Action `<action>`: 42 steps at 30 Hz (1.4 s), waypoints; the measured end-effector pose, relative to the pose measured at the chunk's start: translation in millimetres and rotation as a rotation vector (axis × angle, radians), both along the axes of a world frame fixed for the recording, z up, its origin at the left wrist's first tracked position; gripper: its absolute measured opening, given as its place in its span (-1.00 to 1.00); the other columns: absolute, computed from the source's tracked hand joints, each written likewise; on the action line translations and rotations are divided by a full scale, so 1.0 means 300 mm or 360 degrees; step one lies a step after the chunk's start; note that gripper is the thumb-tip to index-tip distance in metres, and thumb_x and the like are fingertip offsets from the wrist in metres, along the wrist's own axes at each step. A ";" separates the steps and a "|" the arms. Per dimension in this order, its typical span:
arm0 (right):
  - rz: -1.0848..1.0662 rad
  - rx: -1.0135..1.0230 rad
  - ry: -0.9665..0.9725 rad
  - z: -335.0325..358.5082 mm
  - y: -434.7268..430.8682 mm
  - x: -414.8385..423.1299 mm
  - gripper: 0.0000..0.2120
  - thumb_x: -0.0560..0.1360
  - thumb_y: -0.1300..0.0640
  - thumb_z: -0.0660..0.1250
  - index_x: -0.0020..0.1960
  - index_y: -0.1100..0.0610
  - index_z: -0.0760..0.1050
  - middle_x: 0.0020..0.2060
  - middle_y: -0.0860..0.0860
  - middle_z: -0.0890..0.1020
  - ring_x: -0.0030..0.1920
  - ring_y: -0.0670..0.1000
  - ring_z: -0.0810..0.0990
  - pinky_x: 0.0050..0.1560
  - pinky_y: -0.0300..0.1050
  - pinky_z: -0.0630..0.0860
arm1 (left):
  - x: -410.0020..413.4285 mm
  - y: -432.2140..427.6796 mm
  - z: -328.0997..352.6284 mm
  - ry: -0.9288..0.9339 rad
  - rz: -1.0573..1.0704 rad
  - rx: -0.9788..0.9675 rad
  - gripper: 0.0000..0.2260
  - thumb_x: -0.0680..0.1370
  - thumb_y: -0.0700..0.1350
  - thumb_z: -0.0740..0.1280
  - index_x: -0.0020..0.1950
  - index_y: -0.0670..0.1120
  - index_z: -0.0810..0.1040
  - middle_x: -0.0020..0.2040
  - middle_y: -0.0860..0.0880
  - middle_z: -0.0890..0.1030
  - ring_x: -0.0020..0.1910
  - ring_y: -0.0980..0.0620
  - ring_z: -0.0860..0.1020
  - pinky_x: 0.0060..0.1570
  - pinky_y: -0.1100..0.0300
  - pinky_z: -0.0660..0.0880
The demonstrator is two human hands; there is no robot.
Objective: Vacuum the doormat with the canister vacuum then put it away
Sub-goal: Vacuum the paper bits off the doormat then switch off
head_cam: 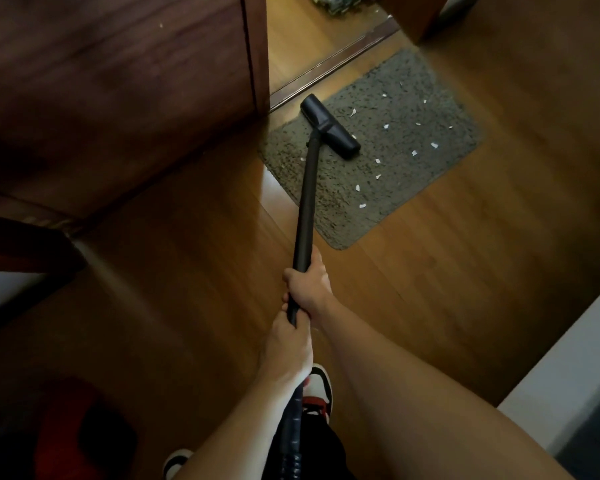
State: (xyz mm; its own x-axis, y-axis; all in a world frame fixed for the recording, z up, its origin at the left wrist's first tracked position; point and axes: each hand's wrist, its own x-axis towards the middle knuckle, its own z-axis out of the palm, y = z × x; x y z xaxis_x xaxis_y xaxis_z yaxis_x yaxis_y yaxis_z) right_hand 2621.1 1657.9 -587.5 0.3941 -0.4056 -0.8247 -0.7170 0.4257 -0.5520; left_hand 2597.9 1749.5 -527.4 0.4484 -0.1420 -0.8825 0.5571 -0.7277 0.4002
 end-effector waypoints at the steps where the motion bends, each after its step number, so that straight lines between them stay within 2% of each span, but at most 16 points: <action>1: -0.0003 -0.0013 0.0001 0.003 -0.012 0.008 -0.33 0.58 0.21 0.30 0.53 -0.23 0.10 -0.07 0.17 0.58 -0.43 0.05 0.56 -0.33 0.01 0.62 | 0.008 -0.011 -0.004 0.0000 -0.0003 -0.0003 -0.63 0.62 0.18 0.09 0.28 0.01 0.44 0.11 -0.20 0.64 0.04 -0.26 0.63 -0.04 -0.11 0.61; 6: -0.0025 -0.0052 0.0058 0.000 -0.014 0.029 -0.31 0.58 0.21 0.31 0.56 -0.19 0.09 -0.02 0.17 0.60 -0.43 0.03 0.56 -0.35 -0.03 0.62 | 0.034 -0.006 -0.026 0.0001 -0.0043 -0.0033 -0.63 0.64 0.16 0.09 0.31 -0.01 0.43 0.00 -0.17 0.64 -0.15 -0.20 0.66 -0.24 0.01 0.59; 9: -0.0039 -0.0048 0.0081 0.003 0.032 0.025 -0.30 0.59 0.21 0.30 0.58 -0.18 0.07 -0.01 0.16 0.60 -0.46 0.00 0.56 -0.39 -0.09 0.59 | 0.030 0.046 -0.029 -0.0006 -0.0093 -0.0067 -0.60 0.62 0.19 0.08 0.31 0.00 0.44 0.10 -0.19 0.64 0.03 -0.26 0.64 -0.06 -0.09 0.61; 11: -0.0061 -0.0052 0.0083 0.014 0.081 0.019 -0.31 0.58 0.22 0.30 0.58 -0.15 0.08 -0.03 0.16 0.59 -0.49 -0.01 0.55 -0.43 -0.13 0.56 | 0.028 0.100 -0.025 0.0007 -0.0125 -0.0065 -0.62 0.61 0.20 0.08 0.25 -0.01 0.45 0.01 -0.17 0.65 0.01 -0.27 0.64 -0.03 -0.15 0.62; 13: -0.0086 -0.0044 0.0083 0.028 0.149 0.010 -0.31 0.58 0.23 0.30 0.58 -0.13 0.09 -0.06 0.16 0.57 -0.51 -0.03 0.53 -0.45 -0.16 0.53 | 0.030 0.167 -0.017 0.0022 -0.0158 -0.0037 -0.63 0.62 0.19 0.09 0.24 -0.02 0.45 -0.07 -0.14 0.64 -0.04 -0.25 0.65 -0.14 -0.07 0.62; 18: -0.0113 0.0036 0.0080 0.053 0.355 0.001 -0.26 0.60 0.22 0.29 0.59 -0.20 0.01 -0.04 0.17 0.57 -0.44 -0.01 0.54 -0.42 -0.14 0.55 | 0.039 0.372 0.023 0.0066 -0.0128 -0.0062 -0.66 0.66 0.10 0.09 0.29 -0.06 0.45 0.04 -0.15 0.65 -0.04 -0.18 0.66 -0.21 0.11 0.51; 22: -0.0082 -0.0005 0.0115 0.053 0.516 0.009 -0.26 0.59 0.18 0.30 0.58 -0.23 0.01 0.07 0.19 0.59 -0.29 0.07 0.61 -0.32 -0.01 0.63 | 0.060 0.519 0.052 0.0082 -0.0160 0.0005 -0.71 0.66 0.11 0.09 0.22 -0.02 0.45 -0.23 -0.03 0.57 -0.47 0.04 0.53 -0.48 0.20 0.44; 23: -0.0075 -0.0029 0.0124 0.053 0.559 0.016 -0.27 0.58 0.17 0.31 0.57 -0.24 0.03 0.08 0.20 0.60 -0.26 0.09 0.62 -0.28 0.07 0.67 | 0.072 0.555 0.062 0.0071 -0.0189 0.0006 -0.72 0.66 0.10 0.08 0.25 0.00 0.44 -0.22 -0.05 0.58 -0.46 0.01 0.55 -0.48 0.19 0.44; 25: -0.0080 -0.0049 0.0132 0.053 0.608 0.020 -0.30 0.56 0.17 0.31 0.55 -0.25 0.07 0.06 0.20 0.61 -0.24 0.11 0.63 -0.23 0.16 0.70 | 0.079 0.596 0.077 0.0021 -0.0246 -0.0035 -0.70 0.67 0.08 0.07 0.33 0.01 0.41 -0.11 -0.11 0.63 -0.21 -0.19 0.65 -0.38 0.12 0.50; 27: -0.0115 -0.0027 0.0115 0.062 0.654 0.026 -0.30 0.57 0.19 0.30 0.56 -0.22 0.08 -0.01 0.17 0.61 -0.28 0.09 0.61 -0.29 0.06 0.67 | 0.089 0.646 0.088 -0.0007 -0.0262 -0.0067 -0.67 0.67 0.08 0.06 0.40 0.04 0.38 -0.01 -0.22 0.64 -0.02 -0.32 0.62 -0.26 -0.05 0.56; 28: -0.0128 -0.0017 0.0103 0.067 0.670 0.029 -0.30 0.58 0.20 0.30 0.56 -0.21 0.08 -0.04 0.16 0.61 -0.31 0.07 0.60 -0.33 0.00 0.64 | 0.094 0.666 0.090 -0.0018 -0.0272 -0.0078 -0.66 0.67 0.08 0.06 0.42 0.05 0.37 -0.01 -0.24 0.64 -0.06 -0.30 0.63 -0.28 -0.04 0.55; 30: -0.0139 -0.0007 0.0089 0.079 0.694 0.032 -0.30 0.58 0.21 0.29 0.58 -0.19 0.08 -0.08 0.16 0.61 -0.38 0.03 0.59 -0.39 -0.10 0.58 | 0.102 0.696 0.092 -0.0017 -0.0326 -0.0040 -0.64 0.67 0.10 0.05 0.43 0.06 0.37 -0.13 -0.12 0.63 -0.26 -0.10 0.63 -0.39 0.13 0.48; 32: -0.0169 0.0001 0.0085 0.082 0.710 0.034 -0.31 0.59 0.22 0.29 0.58 -0.18 0.09 -0.12 0.15 0.60 -0.43 0.00 0.56 -0.42 -0.13 0.55 | 0.118 0.710 0.102 0.0035 -0.0342 0.0011 -0.61 0.65 0.13 0.05 0.44 0.07 0.37 -0.13 -0.02 0.61 -0.34 0.03 0.62 -0.43 0.20 0.50; 36: -0.0186 0.0008 0.0075 0.060 0.699 0.033 -0.32 0.60 0.23 0.28 0.57 -0.20 0.10 -0.09 0.17 0.60 -0.42 0.02 0.57 -0.38 -0.08 0.58 | 0.135 0.689 0.127 0.0049 -0.0401 0.0030 -0.56 0.67 0.12 0.01 0.55 0.10 0.21 0.27 0.06 0.56 -0.05 0.14 0.61 -0.08 0.32 0.57; 39: -0.0184 -0.0033 0.0051 0.024 0.669 0.025 -0.35 0.60 0.23 0.29 0.54 -0.22 0.14 -0.11 0.19 0.60 -0.42 0.04 0.56 -0.36 -0.06 0.59 | 0.142 0.649 0.133 -0.0034 -0.0502 0.0091 -0.55 0.68 0.10 0.01 0.57 0.11 0.14 0.40 0.08 0.46 0.31 0.06 0.48 0.24 0.22 0.36; 42: -0.0166 -0.0041 0.0044 -0.007 0.626 0.013 -0.36 0.60 0.25 0.28 0.52 -0.24 0.16 -0.11 0.21 0.59 -0.40 0.07 0.57 -0.35 -0.01 0.61 | 0.139 0.595 0.111 -0.0007 -0.0491 0.0132 -0.55 0.68 0.09 0.03 0.58 0.10 0.13 0.48 0.11 0.37 0.42 0.09 0.38 0.33 0.21 0.27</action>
State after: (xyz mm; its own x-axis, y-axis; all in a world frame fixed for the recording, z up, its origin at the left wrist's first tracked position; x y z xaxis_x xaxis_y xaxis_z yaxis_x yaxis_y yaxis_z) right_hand 2624.9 1845.7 -589.7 0.3263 -0.4642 -0.8234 -0.6846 0.4846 -0.5445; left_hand 2639.8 1928.1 -494.0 0.3993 -0.1998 -0.8948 0.3033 -0.8922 0.3346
